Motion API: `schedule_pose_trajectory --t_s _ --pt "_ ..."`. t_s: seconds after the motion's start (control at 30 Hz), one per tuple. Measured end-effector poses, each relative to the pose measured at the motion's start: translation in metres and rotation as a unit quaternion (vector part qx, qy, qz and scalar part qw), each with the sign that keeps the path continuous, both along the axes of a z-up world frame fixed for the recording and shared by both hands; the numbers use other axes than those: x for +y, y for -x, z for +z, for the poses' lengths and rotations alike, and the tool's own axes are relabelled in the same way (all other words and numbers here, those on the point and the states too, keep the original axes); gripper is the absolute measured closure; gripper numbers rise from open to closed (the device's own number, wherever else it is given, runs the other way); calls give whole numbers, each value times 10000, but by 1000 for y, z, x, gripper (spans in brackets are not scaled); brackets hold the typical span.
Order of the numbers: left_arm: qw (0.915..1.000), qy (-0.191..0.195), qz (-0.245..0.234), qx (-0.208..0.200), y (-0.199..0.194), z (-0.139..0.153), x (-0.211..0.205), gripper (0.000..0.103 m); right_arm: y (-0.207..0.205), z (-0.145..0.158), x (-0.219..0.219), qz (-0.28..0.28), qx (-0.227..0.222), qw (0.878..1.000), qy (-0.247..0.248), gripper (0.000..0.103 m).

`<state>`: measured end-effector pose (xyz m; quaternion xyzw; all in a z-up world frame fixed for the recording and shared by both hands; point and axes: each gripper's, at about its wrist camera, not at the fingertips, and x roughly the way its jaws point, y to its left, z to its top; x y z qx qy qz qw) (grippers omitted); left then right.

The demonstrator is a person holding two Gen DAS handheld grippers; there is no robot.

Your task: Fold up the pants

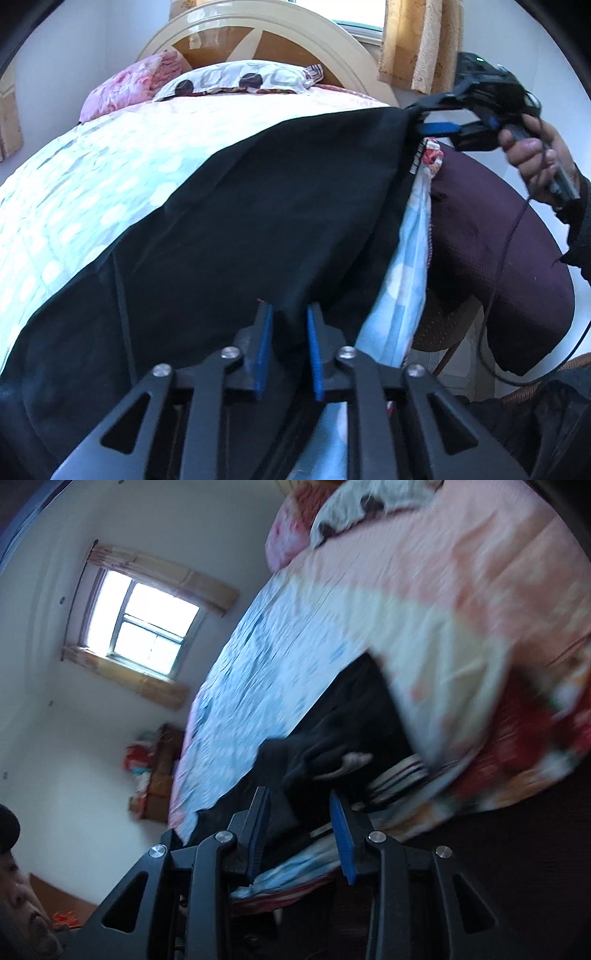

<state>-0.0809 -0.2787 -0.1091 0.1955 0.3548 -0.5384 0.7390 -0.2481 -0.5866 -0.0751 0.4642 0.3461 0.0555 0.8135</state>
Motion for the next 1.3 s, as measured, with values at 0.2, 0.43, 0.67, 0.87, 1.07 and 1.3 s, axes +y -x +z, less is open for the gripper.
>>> schedule_pose_trajectory --t_s 0.2,0.43,0.67,0.87,1.07,1.3 --pt "9999 96 -74 4 0 3 3 94 -40 -15 1 -344 13 9992 222 87" --pt "9985 244 -406 275 2 5 15 94 -30 49 39 -17 -1005 9838 1484 97" --pt "9967 78 -654 475 3 -4 17 94 -3 -11 27 -125 299 9848 1708 90" --pt "9965 106 -639 521 0 4 24 94 38 -4 3 -616 393 9816 1765 60" --pt "9979 554 -271 194 -8 29 31 91 54 39 -43 -1267 -208 9802 1507 59" --pt "9984 453 180 295 -32 16 27 90 -23 37 -55 -398 310 9904 1290 59"
